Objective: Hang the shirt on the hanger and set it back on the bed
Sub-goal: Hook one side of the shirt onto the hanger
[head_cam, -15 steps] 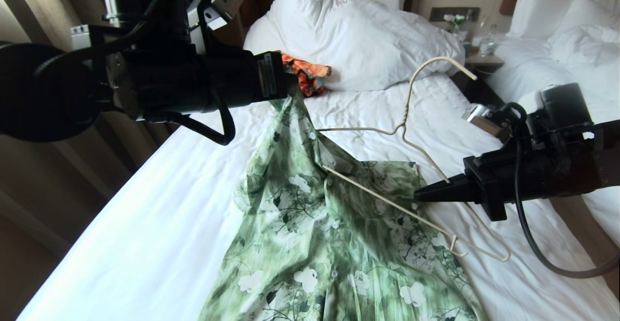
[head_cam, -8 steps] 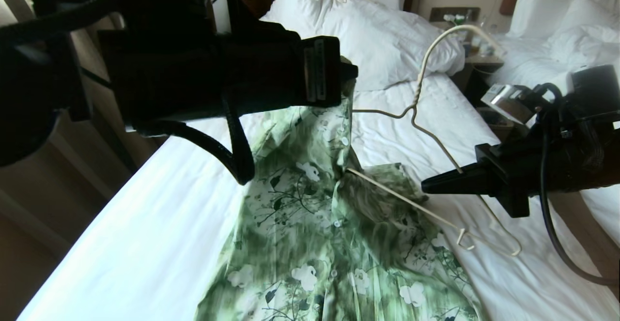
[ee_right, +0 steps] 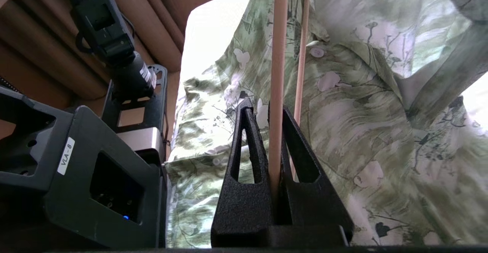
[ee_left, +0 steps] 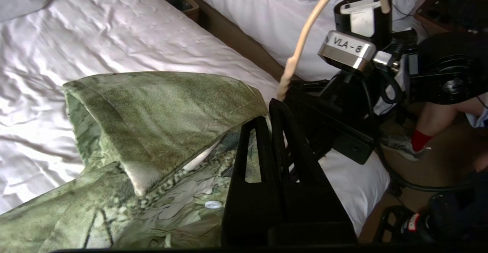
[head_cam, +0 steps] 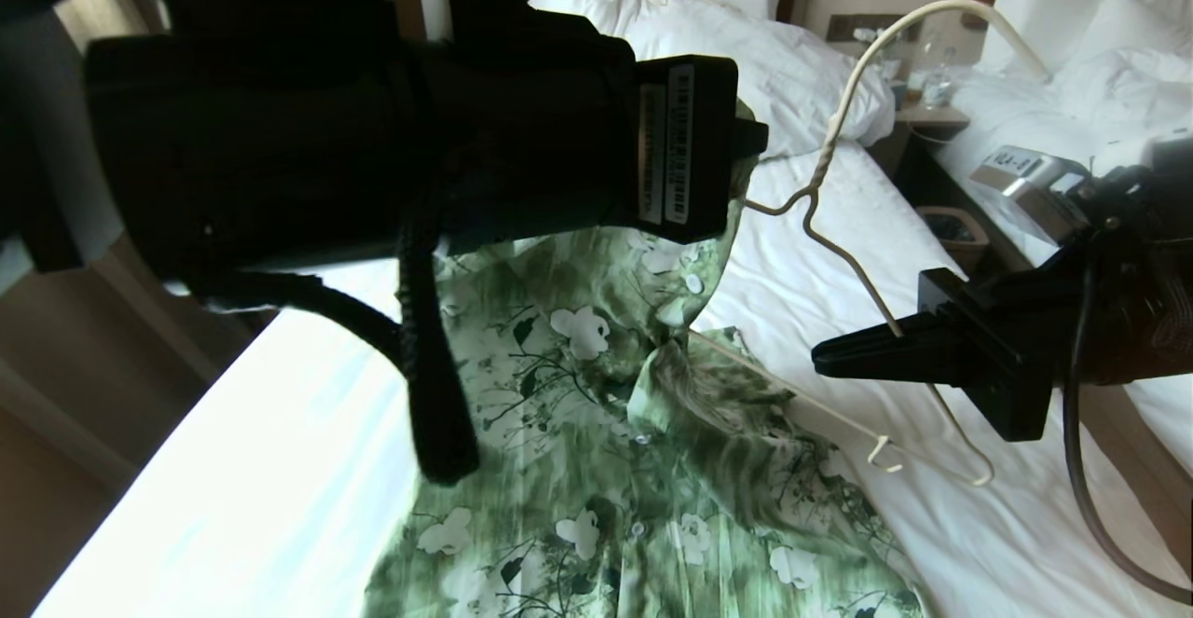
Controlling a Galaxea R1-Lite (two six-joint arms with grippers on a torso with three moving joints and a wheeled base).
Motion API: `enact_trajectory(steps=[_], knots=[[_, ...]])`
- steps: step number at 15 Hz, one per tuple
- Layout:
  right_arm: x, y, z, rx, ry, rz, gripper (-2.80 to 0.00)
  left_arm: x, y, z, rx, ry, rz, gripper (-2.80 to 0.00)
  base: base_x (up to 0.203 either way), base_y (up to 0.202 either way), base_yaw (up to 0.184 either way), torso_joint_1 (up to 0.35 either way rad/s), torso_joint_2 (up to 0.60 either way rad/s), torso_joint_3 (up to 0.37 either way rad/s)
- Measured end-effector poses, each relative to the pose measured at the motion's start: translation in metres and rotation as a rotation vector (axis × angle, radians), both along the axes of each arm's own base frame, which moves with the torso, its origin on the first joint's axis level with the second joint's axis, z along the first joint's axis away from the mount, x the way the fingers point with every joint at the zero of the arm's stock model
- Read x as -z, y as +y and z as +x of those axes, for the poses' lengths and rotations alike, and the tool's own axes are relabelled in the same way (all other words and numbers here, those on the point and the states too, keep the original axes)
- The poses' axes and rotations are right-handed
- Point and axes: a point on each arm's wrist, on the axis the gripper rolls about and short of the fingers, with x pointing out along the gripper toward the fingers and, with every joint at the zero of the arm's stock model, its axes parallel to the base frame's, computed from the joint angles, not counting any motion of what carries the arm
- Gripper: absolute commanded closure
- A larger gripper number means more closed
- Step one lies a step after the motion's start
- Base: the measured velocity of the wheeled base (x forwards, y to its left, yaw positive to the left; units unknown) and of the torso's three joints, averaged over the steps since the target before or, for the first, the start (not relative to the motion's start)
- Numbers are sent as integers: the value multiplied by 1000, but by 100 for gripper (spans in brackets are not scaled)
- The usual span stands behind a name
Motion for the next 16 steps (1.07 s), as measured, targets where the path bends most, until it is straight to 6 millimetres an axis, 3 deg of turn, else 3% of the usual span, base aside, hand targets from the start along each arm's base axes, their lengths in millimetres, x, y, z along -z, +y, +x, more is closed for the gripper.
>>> enact_trajectory(steps=[7, 16], knots=[[-5, 8, -17, -69, -30, 37, 0, 14, -9, -46, 126, -33, 73, 0, 0, 0, 0, 0, 0, 0], [0, 23, -19, -119, -20, 50, 0, 34, -32, -48, 118, -65, 172, 0, 0, 0, 0, 0, 0, 0]])
